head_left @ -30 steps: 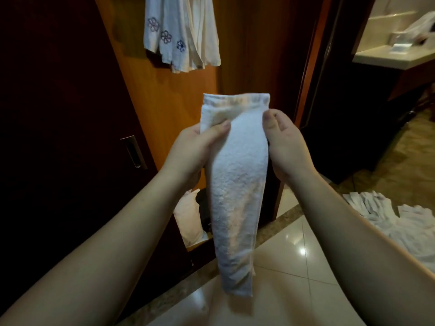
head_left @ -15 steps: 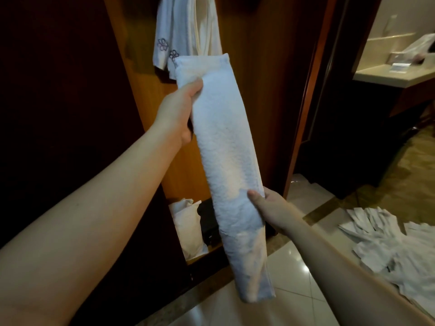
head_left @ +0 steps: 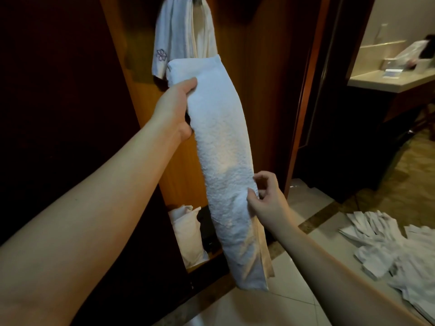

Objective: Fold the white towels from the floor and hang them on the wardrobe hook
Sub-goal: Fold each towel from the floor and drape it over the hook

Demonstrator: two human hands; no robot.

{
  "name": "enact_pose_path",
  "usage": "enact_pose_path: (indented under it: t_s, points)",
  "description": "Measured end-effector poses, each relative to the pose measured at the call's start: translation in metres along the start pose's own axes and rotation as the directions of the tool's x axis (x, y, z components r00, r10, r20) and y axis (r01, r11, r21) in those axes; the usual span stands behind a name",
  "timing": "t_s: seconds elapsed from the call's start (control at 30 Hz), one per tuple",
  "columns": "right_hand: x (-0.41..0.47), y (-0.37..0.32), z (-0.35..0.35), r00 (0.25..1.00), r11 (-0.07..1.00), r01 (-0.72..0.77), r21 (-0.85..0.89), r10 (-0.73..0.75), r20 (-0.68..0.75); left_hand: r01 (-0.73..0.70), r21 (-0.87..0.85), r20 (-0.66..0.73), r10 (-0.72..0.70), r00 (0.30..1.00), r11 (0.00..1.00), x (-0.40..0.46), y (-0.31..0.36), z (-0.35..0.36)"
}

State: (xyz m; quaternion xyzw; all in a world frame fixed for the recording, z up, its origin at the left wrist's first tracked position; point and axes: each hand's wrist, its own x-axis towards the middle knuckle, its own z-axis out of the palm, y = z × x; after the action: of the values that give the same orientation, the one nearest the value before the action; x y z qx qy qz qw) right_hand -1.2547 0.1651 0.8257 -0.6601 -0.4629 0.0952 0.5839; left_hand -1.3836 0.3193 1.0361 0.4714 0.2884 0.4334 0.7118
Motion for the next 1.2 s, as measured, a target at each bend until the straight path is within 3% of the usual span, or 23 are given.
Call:
enact_pose_path:
  t_s: [0.13, 0.3, 0.73, 0.93, 1.0, 1.07, 1.2]
  points:
    - [0.0, -0.006, 0.003, 0.998, 0.997, 0.061, -0.043, -0.061, 0.006, -0.009, 0.001, 0.013, 0.009, 1.0, 1.0, -0.001, 0.003, 0.003]
    - [-0.002, -0.004, 0.008, 0.995, 0.993, -0.102, 0.064, 0.103, -0.013, -0.057, 0.053, 0.024, 0.056, 0.998, 0.997, 0.0, 0.007, 0.001]
    - [-0.002, -0.011, 0.008, 0.989, 0.979, -0.092, 0.182, 0.111, -0.096, -0.088, 0.064, 0.092, 0.082, 0.992, 0.994, 0.013, 0.012, -0.009]
    - [0.003, -0.01, -0.007, 0.98, 0.975, -0.177, 0.134, 0.162, 0.116, -0.035, 0.018, 0.033, 0.034, 0.999, 0.999, 0.031, 0.004, -0.012]
    - [0.005, -0.01, -0.012, 0.945, 0.952, -0.249, 0.177, 0.198, 0.261, -0.011, 0.016, 0.013, 0.011, 1.0, 1.0, 0.038, 0.001, -0.013]
    - [0.008, -0.01, -0.019, 0.858, 0.882, -0.39, 0.264, 0.244, 0.453, 0.012, 0.019, -0.007, -0.012, 1.0, 1.0, 0.044, -0.003, -0.014]
    - [0.013, -0.018, -0.038, 0.555, 0.759, -0.63, 0.166, 0.291, 0.779, 0.058, 0.04, -0.028, -0.057, 0.998, 0.998, 0.052, -0.01, -0.01]
